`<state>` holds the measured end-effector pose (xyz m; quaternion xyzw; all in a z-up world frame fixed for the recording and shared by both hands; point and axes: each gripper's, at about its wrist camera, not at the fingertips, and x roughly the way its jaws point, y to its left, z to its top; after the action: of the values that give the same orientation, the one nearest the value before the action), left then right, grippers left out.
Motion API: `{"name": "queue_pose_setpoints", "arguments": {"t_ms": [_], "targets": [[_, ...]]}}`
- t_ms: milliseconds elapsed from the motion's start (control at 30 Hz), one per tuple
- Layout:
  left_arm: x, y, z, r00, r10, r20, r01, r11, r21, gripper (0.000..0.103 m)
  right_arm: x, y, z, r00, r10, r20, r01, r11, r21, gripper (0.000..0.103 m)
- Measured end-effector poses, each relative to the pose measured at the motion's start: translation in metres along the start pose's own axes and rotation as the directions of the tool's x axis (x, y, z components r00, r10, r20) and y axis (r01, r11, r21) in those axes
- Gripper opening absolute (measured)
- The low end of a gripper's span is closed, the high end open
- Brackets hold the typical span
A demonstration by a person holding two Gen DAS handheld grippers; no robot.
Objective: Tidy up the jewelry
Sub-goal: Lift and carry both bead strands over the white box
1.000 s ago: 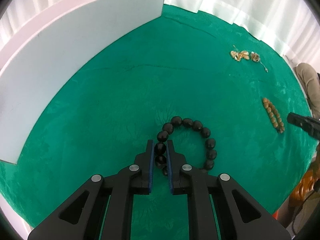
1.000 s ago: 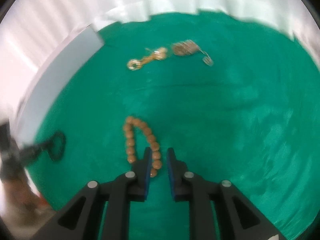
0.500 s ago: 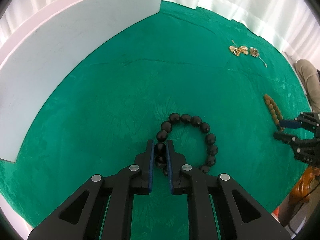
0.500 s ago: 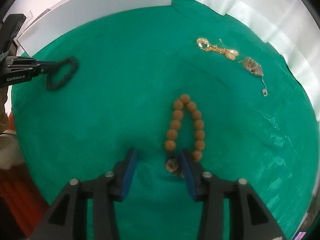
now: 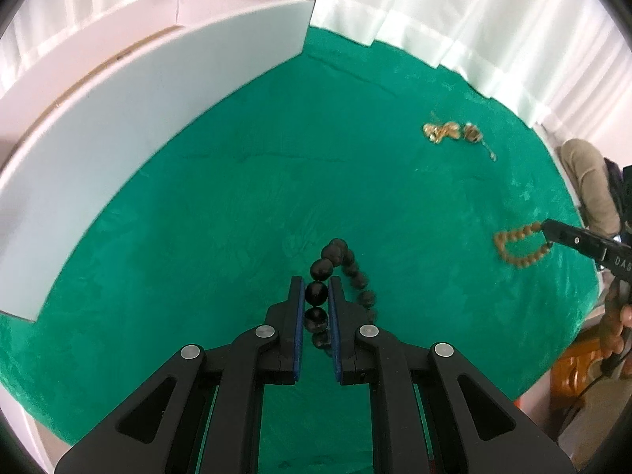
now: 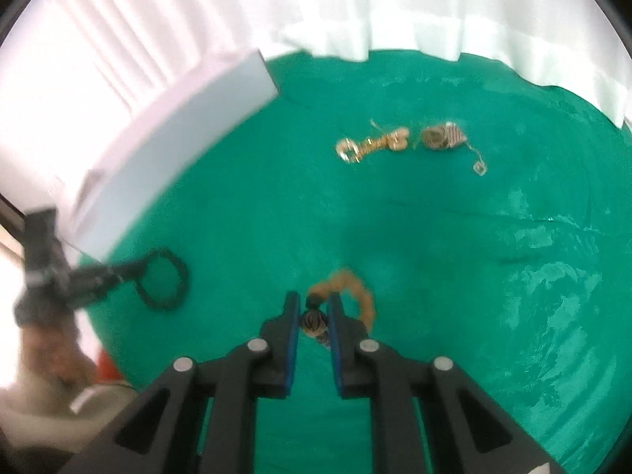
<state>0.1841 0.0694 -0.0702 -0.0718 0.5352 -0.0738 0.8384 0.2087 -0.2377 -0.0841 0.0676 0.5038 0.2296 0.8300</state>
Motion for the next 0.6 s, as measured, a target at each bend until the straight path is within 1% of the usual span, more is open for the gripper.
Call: {"name": "queue_pose_setpoints", "arguments": {"t_ms": [100, 167, 233, 467, 600], "targets": [[-0.011, -0.005, 0.0, 1.0, 0.023, 0.02, -0.023, 1.0, 0.013, 0.01, -0.008, 0.01, 0.009, 1.0, 0.013, 0.028, -0.013, 1.0, -0.007, 0.014], [-0.018, -0.007, 0.0, 0.999, 0.027, 0.03, -0.028, 1.0, 0.015, 0.01, -0.014, 0.013, 0.013, 0.999, 0.028, 0.037, -0.028, 1.0, -0.006, 0.014], [-0.025, -0.009, 0.0, 0.999, 0.032, 0.04, -0.033, 0.999, 0.016, 0.01, -0.017, 0.025, 0.015, 0.998, 0.033, 0.048, -0.032, 0.999, -0.021, 0.014], [-0.052, -0.011, 0.001, 0.994, 0.066, 0.088, -0.068, 0.997, 0.021, 0.01, -0.02, 0.057, 0.024, 0.995, 0.067, 0.075, -0.061, 0.995, -0.083, 0.014], [-0.067, -0.01, 0.003, 0.991, 0.077, 0.111, -0.079, 0.997, 0.018, 0.01, -0.016, 0.071, 0.03, 0.994, 0.087, 0.072, -0.079, 0.991, -0.112, 0.014]]}}
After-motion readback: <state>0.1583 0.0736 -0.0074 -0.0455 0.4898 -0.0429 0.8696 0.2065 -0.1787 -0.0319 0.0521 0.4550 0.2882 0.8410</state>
